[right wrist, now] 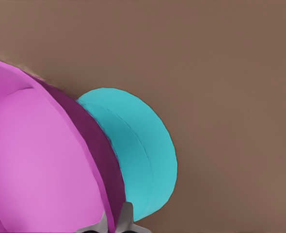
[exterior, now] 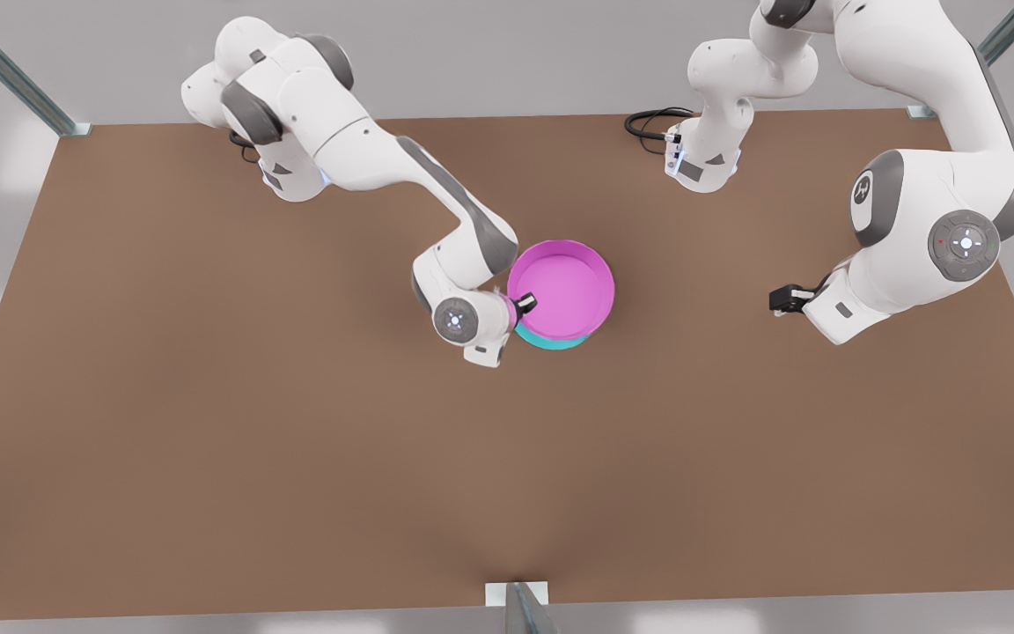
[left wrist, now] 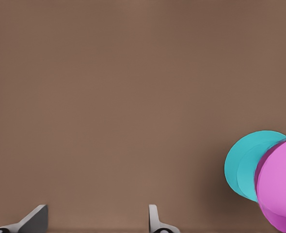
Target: Flip the blue plate over with the left arm, and stack the pink plate on top of the blue plate with the right arm
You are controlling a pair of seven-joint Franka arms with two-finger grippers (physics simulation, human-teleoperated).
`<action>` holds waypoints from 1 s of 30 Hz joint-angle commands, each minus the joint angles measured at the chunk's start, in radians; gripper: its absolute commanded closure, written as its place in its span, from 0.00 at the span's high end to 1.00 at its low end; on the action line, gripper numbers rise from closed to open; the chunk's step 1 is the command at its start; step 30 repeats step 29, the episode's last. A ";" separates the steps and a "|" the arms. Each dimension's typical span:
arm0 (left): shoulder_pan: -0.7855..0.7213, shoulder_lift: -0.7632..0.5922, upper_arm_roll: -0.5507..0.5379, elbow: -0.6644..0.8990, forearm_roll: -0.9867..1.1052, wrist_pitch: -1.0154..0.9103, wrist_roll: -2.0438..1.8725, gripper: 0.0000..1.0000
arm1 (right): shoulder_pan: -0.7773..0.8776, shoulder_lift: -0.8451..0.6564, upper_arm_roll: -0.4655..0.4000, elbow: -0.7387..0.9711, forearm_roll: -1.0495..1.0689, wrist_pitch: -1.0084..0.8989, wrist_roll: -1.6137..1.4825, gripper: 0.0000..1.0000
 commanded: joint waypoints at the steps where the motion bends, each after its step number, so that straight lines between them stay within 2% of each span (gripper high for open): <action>1: 0.000 0.000 0.000 0.000 0.000 0.000 0.000 1.00 | 0.000 0.003 0.000 0.000 -0.007 0.002 0.002 0.21; 5: 0.000 0.000 0.000 0.000 0.002 0.000 0.000 1.00 | 0.006 0.030 0.000 0.003 -0.005 0.019 0.002 0.21; 7: 0.000 0.000 0.000 0.000 0.003 0.000 0.000 1.00 | 0.006 0.044 0.000 0.006 -0.005 0.034 -0.001 0.41; 12: 0.000 0.000 0.000 0.000 0.003 0.000 0.000 1.00 | 0.005 0.063 0.000 0.034 -0.005 0.032 -0.002 0.76; 13: 0.000 0.000 0.000 0.000 0.003 0.000 0.000 1.00 | 0.006 0.063 0.002 0.034 -0.004 0.034 -0.001 0.95; 14: 0.000 0.000 0.000 0.000 0.003 -0.002 0.000 1.00 | 0.006 0.060 0.002 0.034 -0.005 0.032 -0.001 1.00; 16: 0.000 0.000 0.000 0.000 0.006 0.002 0.000 1.00 | 0.002 0.001 -0.004 0.029 -0.008 -0.033 -0.001 1.00; 17: 0.000 0.000 0.000 0.000 0.008 0.002 0.000 1.00 | -0.026 -0.106 -0.026 0.014 -0.013 -0.196 0.004 1.00; 18: 0.000 0.000 0.000 0.000 0.008 0.002 0.000 1.00 | -0.054 -0.218 -0.109 0.006 -0.018 -0.394 0.056 1.00; 19: 0.000 0.000 -0.002 0.000 0.008 0.002 -0.002 1.00 | -0.094 -0.304 -0.167 0.009 -0.070 -0.514 0.136 1.00; 21: 0.000 -0.002 -0.002 0.002 0.009 0.002 -0.002 1.00 | -0.256 -0.448 -0.178 0.006 -0.367 -0.535 0.150 1.00; 23: 0.000 -0.003 -0.006 0.015 0.008 0.002 0.003 1.00 | -0.377 -0.503 -0.172 -0.020 -0.412 -0.477 0.145 1.00; 24: 0.002 -0.003 -0.006 0.021 0.000 0.002 0.003 1.00 | -0.428 -0.556 -0.167 -0.101 -0.433 -0.417 0.110 1.00; 26: 0.000 -0.008 -0.006 0.023 -0.008 0.002 0.002 1.00 | -0.483 -0.568 -0.164 -0.099 -0.473 -0.412 0.002 1.00; 30: 0.000 -0.008 -0.006 0.023 -0.004 0.002 -0.008 1.00 | -0.482 -0.505 -0.164 0.006 -0.512 -0.422 0.002 1.00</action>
